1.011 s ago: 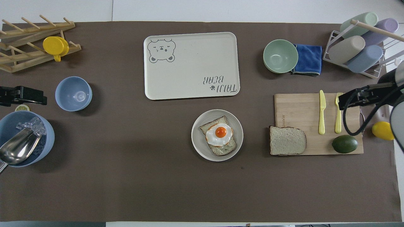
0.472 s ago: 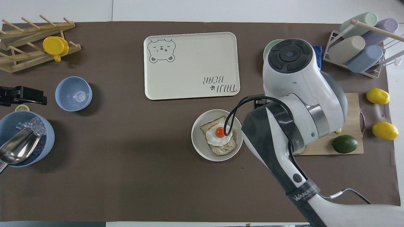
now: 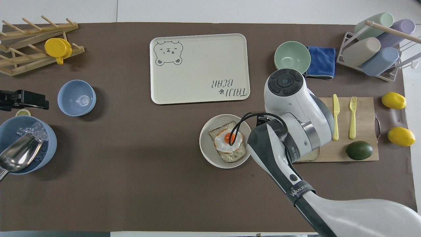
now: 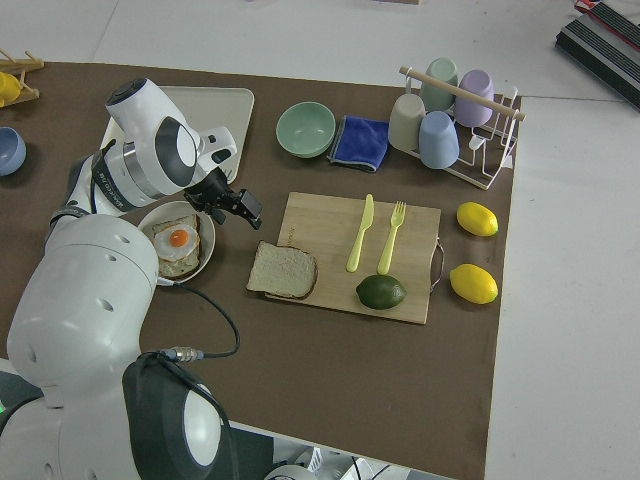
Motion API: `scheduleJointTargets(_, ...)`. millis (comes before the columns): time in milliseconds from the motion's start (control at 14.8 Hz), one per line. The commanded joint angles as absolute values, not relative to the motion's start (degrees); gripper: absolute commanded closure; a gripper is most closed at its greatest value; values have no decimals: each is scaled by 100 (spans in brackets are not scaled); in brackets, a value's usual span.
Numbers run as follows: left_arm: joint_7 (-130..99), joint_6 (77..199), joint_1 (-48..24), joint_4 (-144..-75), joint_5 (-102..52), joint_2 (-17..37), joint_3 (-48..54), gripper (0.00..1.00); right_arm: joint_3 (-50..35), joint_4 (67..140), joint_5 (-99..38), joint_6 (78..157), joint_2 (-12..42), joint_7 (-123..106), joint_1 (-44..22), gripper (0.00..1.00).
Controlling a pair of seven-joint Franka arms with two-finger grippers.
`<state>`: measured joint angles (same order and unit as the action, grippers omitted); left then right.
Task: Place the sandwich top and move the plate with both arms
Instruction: 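Carry the bread slice over the egg plate with the right gripper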
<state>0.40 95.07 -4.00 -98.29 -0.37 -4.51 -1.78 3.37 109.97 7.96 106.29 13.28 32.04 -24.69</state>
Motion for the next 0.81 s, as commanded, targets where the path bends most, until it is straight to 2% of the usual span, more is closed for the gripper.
scheduleJointTargets(0,88,9483,-378,-9835,53,-483,-167,0,290,11460,712,10775,1099,3278,-2373,0)
scheduleJointTargets(270,88,9483,-378,-9835,53,-483,-167,0,299,11759,703,10854,1011,3296,-2356,0)
scheduleJointTargets(539,88,9483,-378,-9835,53,-483,-167,0,299,12233,694,11354,871,3357,-2355,0)
scheduleJointTargets(674,88,9483,-378,-9835,53,-483,-167,0,299,12296,694,11373,870,3366,-2373,19)
scheduleJointTargets(742,88,9483,-378,-9835,53,-483,-167,0,299,12296,720,11347,870,3384,-2434,21)
